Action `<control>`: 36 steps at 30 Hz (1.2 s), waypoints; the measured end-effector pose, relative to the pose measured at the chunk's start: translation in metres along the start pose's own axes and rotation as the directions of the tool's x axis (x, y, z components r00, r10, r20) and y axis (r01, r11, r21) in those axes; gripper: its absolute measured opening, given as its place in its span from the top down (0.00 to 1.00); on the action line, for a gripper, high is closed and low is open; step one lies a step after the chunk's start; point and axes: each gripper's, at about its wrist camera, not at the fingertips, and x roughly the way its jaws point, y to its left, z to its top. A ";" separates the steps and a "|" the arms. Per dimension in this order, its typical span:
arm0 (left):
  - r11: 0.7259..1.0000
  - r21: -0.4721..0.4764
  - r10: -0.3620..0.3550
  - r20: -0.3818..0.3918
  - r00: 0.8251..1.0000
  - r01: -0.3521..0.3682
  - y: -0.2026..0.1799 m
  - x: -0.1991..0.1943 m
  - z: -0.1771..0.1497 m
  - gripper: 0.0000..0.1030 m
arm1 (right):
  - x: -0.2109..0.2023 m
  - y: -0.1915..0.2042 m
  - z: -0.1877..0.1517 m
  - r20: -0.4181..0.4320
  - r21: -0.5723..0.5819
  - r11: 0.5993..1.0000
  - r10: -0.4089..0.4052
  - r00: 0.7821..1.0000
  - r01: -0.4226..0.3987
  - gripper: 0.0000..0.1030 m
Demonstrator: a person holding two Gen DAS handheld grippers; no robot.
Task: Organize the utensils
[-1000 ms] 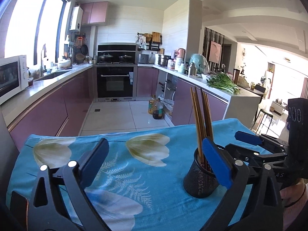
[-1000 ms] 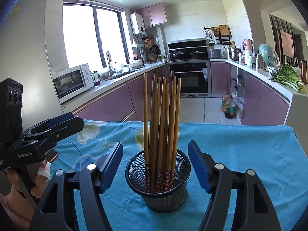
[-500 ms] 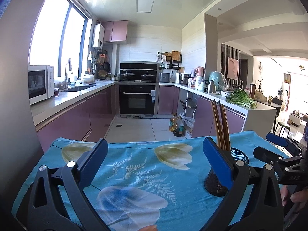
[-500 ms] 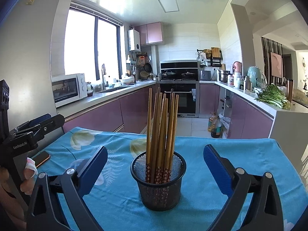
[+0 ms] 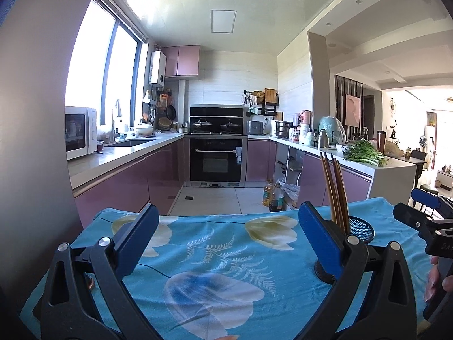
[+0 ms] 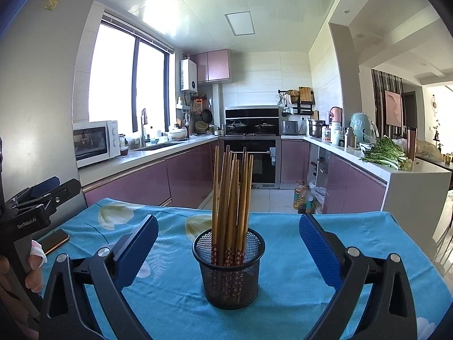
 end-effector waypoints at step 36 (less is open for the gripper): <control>0.998 0.005 0.068 0.037 0.997 -0.069 0.009 -0.014 0.000 0.06 | -0.010 0.009 -0.001 0.029 0.000 1.000 -0.028 0.999 0.028 0.06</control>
